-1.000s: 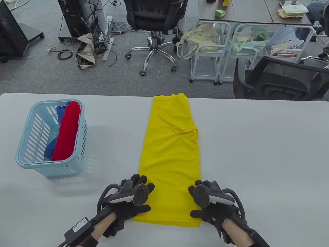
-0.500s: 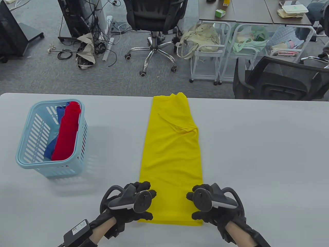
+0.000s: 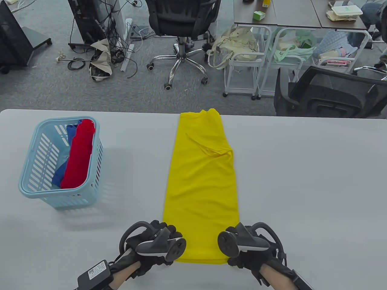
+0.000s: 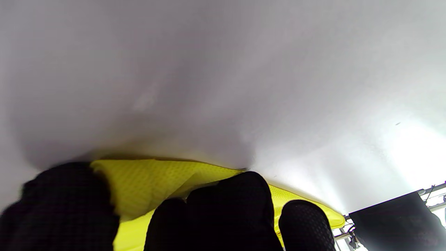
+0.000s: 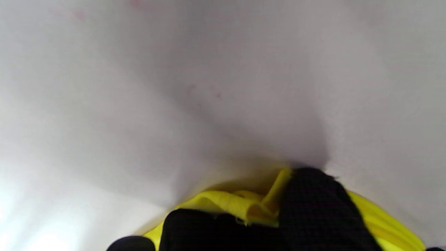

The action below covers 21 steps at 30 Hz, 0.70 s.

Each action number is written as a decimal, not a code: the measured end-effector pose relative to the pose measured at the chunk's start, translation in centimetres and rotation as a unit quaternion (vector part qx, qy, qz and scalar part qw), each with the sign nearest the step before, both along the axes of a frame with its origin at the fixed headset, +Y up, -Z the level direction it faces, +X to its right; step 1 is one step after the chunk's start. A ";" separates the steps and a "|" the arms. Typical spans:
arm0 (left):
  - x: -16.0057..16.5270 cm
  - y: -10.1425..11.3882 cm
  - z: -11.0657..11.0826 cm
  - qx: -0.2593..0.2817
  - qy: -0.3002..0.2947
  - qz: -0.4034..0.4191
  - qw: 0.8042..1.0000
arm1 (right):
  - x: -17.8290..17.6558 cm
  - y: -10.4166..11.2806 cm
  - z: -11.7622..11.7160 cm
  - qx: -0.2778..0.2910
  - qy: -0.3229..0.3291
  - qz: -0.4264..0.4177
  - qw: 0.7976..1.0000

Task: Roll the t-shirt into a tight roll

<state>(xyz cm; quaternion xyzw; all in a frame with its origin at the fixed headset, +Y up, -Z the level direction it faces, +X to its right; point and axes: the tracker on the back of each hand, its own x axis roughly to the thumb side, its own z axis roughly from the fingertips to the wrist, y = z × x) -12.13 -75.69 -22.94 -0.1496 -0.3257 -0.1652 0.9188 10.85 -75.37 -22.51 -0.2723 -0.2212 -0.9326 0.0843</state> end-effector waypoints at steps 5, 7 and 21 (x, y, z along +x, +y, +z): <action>0.3 -0.1 -0.3 0.022 0.004 0.020 1.000 | -0.3 -0.2 -0.2 0.020 0.007 0.004 1.000; 0.4 -0.1 -0.3 0.025 0.005 0.019 0.999 | 0.1 0.0 -0.4 0.007 -0.004 -0.018 1.000; -1.1 1.5 -1.4 0.026 0.052 0.079 0.995 | 2.1 2.3 -1.0 0.001 -0.037 -0.123 0.992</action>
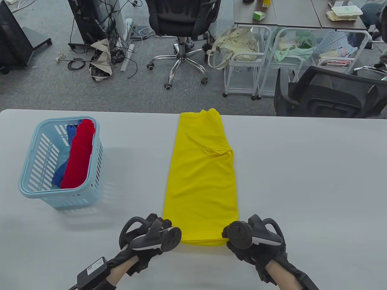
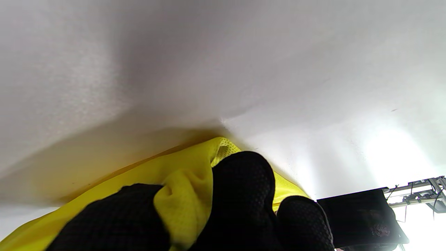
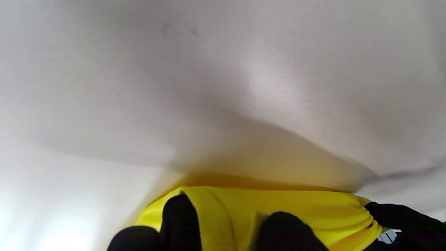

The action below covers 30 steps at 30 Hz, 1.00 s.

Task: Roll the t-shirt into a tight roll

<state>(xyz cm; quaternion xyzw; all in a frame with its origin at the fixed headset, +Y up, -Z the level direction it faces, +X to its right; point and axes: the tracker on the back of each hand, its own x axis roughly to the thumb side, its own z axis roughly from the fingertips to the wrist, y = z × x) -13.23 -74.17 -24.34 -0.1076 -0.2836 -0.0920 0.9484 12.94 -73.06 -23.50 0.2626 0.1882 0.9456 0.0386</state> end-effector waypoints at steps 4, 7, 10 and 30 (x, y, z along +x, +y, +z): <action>-0.9 0.8 -0.6 -0.017 0.029 0.052 0.998 | 1.0 0.9 -0.3 0.004 -0.021 -0.048 0.999; -1.8 1.5 -1.2 -0.049 0.040 0.119 0.991 | 1.7 1.2 -0.6 -0.019 -0.031 -0.107 0.994; -2.6 2.1 -1.8 -0.076 0.043 0.171 0.981 | 2.0 1.3 -0.9 -0.039 -0.039 -0.153 0.987; -4.3 1.7 -3.6 -0.275 0.029 0.343 0.897 | 3.2 0.0 -2.0 -0.189 -0.107 -0.337 0.916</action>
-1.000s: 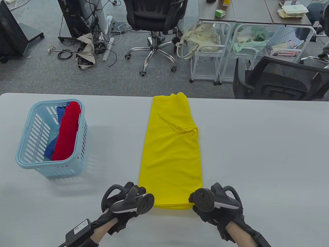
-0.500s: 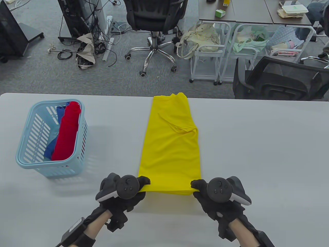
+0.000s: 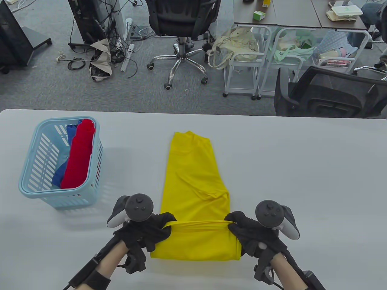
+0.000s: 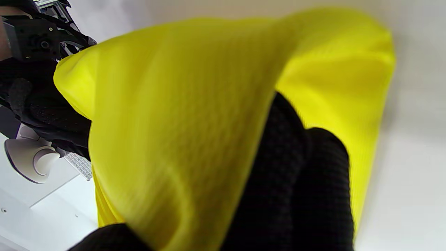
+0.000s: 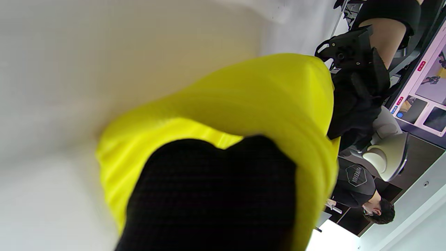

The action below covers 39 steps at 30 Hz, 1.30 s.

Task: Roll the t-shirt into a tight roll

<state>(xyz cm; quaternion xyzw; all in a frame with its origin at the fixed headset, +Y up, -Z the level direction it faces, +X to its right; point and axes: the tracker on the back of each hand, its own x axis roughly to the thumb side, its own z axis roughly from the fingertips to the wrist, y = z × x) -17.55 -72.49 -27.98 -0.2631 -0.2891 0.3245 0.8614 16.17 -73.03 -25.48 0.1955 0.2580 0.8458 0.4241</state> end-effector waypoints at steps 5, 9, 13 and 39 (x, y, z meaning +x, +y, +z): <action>-0.1 -0.2 0.0 0.120 0.050 -0.149 0.980 | -0.7 0.1 -0.8 0.026 0.001 0.085 0.996; 0.3 0.3 0.0 0.169 0.071 -0.207 0.961 | -0.8 0.9 -1.7 0.063 -0.005 0.158 0.985; 0.3 1.1 -1.0 0.209 0.100 -0.244 0.942 | -1.0 2.3 -3.0 0.102 -0.022 0.209 0.972; 2.8 2.9 -15.0 0.228 0.156 -0.471 0.837 | -5.6 4.6 -17.3 0.133 -0.101 0.425 0.889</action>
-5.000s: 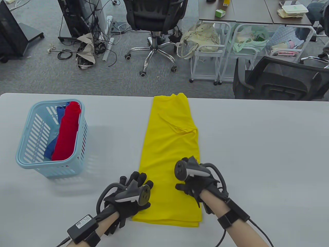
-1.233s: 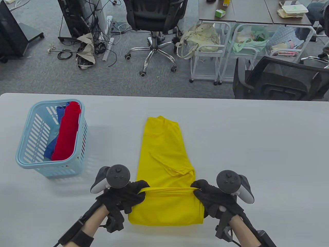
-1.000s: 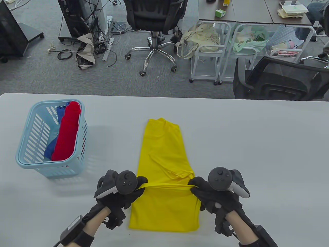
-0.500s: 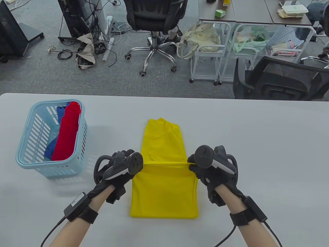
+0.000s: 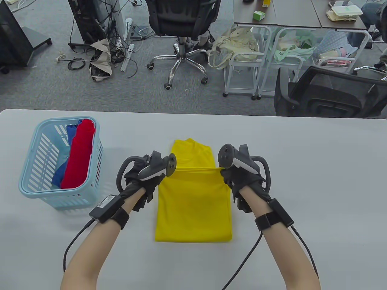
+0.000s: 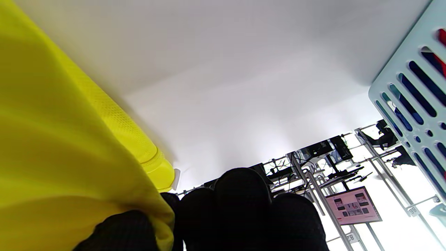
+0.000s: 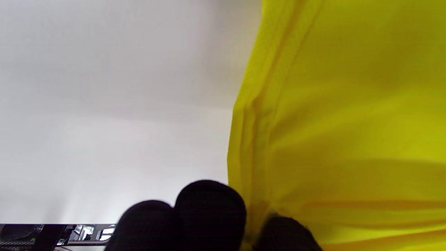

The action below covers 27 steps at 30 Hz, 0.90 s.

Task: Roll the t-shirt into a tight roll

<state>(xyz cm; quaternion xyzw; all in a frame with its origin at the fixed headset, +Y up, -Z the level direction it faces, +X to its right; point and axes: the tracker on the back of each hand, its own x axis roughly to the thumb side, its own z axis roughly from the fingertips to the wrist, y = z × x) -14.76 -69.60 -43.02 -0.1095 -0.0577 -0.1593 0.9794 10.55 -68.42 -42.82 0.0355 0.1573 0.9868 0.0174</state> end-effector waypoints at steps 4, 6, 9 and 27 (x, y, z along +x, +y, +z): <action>0.0 1.8 -2.1 0.072 0.068 -0.004 0.995 | -1.6 2.0 -1.5 0.079 -0.043 0.054 0.994; -0.1 2.4 -2.6 0.087 0.083 -0.018 0.993 | -1.8 2.2 -1.8 0.078 -0.055 0.073 0.993; 0.0 1.8 -1.5 0.051 0.055 0.020 0.997 | -1.9 1.6 -0.9 0.078 -0.035 0.072 0.994; -2.4 -6.4 11.7 -0.096 -0.106 -0.036 0.989 | -0.6 -6.6 13.5 -0.070 0.148 0.048 0.985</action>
